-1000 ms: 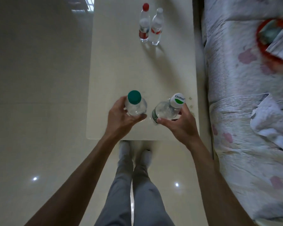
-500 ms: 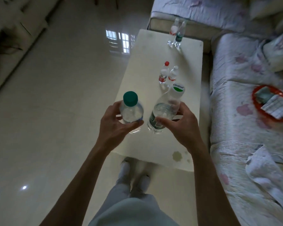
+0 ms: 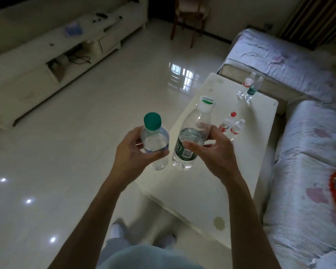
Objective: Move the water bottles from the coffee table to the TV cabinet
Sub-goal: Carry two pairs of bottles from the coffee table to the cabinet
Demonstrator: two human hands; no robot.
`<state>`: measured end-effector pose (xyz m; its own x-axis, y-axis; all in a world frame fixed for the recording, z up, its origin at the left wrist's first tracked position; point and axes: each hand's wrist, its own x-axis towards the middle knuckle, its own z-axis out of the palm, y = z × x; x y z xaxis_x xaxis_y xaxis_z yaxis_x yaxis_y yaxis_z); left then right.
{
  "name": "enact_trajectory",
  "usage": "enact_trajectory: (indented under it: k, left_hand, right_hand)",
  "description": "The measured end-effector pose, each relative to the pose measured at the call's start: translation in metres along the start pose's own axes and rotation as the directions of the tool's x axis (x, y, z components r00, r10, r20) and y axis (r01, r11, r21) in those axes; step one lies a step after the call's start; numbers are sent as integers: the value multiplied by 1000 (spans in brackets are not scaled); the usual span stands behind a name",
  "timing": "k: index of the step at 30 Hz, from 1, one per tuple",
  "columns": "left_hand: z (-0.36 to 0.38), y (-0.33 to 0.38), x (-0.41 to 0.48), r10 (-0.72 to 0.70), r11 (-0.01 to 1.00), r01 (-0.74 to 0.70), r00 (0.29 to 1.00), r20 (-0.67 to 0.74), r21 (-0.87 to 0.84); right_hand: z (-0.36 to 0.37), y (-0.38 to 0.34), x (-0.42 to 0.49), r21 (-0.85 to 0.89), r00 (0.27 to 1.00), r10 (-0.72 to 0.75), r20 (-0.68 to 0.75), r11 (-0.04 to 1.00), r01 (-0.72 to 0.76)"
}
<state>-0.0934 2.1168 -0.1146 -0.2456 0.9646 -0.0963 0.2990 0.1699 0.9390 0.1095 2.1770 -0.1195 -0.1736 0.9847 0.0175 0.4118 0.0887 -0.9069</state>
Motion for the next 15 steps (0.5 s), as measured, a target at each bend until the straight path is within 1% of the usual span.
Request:
enact_trajectory:
  k: [7,15]
  left_hand:
    - [-73,-26,0,2,1000,1,995,-103,27]
    - [-195,-71,4,10,996,4,987,-158,88]
  right_hand:
    - [71,-34,18,-63,995,-42,88,997,47]
    - [181,-88,26,-68,989,-53,138,996,63]
